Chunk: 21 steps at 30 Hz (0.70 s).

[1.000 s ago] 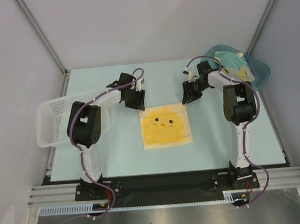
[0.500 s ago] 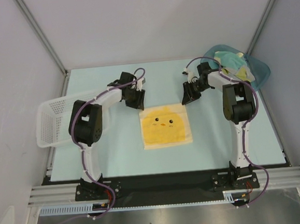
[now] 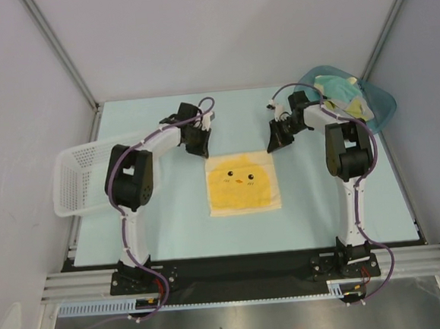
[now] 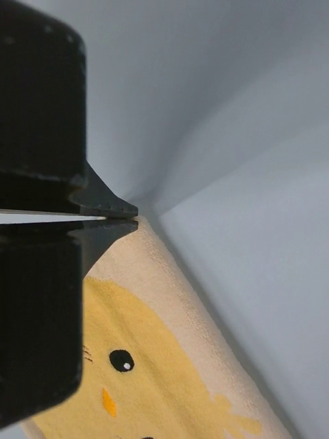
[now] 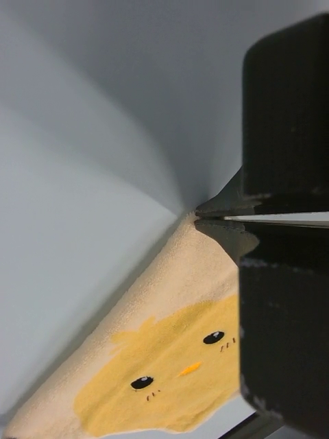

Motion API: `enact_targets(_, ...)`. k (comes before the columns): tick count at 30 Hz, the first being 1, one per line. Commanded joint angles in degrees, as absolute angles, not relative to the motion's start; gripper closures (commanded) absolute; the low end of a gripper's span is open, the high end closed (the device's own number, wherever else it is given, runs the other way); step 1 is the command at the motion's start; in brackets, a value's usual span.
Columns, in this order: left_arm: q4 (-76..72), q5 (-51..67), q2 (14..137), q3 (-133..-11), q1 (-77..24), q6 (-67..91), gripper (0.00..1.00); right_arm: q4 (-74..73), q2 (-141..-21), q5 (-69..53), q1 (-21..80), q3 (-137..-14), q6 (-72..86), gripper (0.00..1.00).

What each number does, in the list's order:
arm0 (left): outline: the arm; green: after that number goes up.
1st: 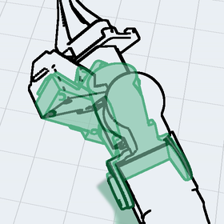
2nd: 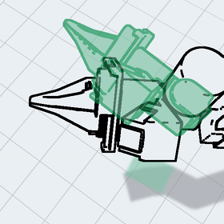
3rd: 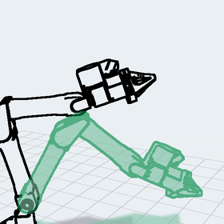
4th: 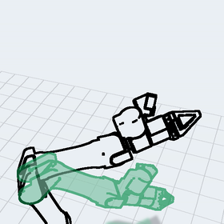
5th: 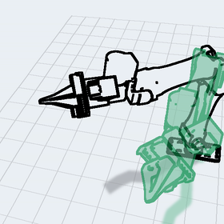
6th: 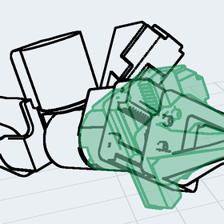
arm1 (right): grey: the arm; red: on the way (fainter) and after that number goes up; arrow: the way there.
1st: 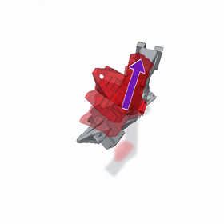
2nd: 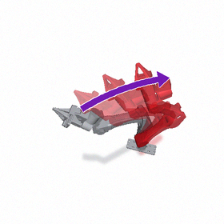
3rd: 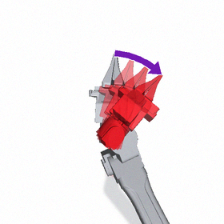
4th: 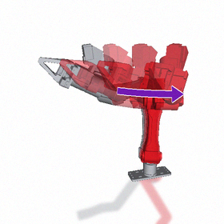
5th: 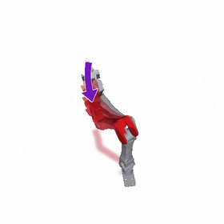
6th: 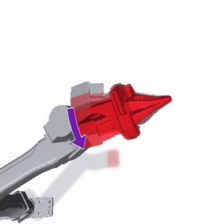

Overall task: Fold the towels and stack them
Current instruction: Fold the towel

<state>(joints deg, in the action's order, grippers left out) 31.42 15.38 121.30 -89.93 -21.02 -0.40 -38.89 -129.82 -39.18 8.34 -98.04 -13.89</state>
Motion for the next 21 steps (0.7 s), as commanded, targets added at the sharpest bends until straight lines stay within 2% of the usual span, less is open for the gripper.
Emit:
enact_targets(1,29.8,16.61,120.85,-93.95,-20.92,-0.35,1.0,-36.04,-128.68,-37.27,7.65,-99.32,-13.1,1.0)
enact_targets(9,29.27,14.42,119.01,-97.56,-21.0,0.79,1.0,-27.7,-120.86,-33.4,7.21,-92.65,-11.6,1.0)
enact_targets(21,25.58,14.68,115.49,-94.31,-21.01,0.79,1.0,-17.94,-113.12,-31.47,7.12,-83.68,-9.49,1.0)
